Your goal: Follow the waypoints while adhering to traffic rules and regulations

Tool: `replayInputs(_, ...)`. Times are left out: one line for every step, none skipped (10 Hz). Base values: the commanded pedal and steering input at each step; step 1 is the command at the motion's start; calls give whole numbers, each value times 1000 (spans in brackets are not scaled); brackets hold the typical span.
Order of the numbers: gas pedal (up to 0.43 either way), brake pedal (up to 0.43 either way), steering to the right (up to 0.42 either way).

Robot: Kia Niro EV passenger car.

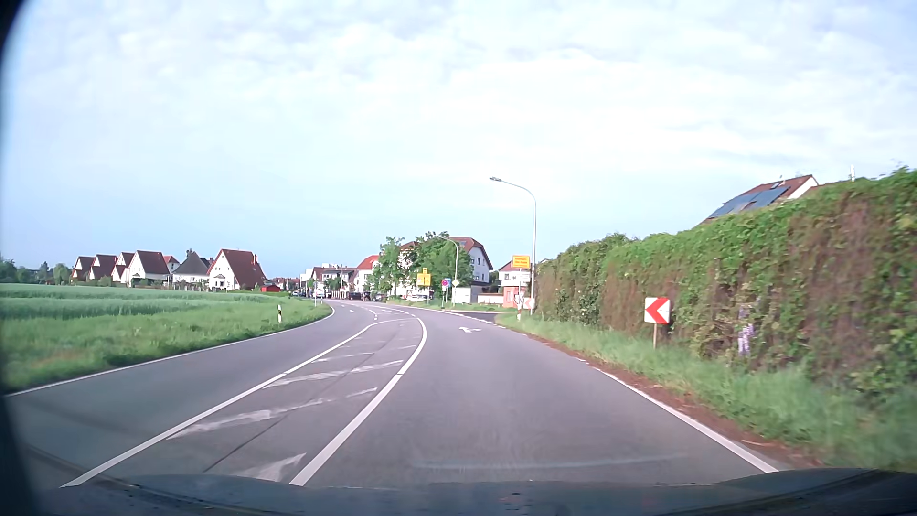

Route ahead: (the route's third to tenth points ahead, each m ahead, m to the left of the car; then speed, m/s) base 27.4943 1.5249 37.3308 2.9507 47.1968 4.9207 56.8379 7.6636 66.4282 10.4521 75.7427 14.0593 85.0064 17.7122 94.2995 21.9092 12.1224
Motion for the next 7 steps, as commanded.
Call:
replayInputs(110,0,-23)
replayInputs(110,0,-23)
replayInputs(110,0,-23)
replayInputs(110,0,-22)
replayInputs(110,0,-22)
replayInputs(110,0,-22)
replayInputs(110,0,-22)
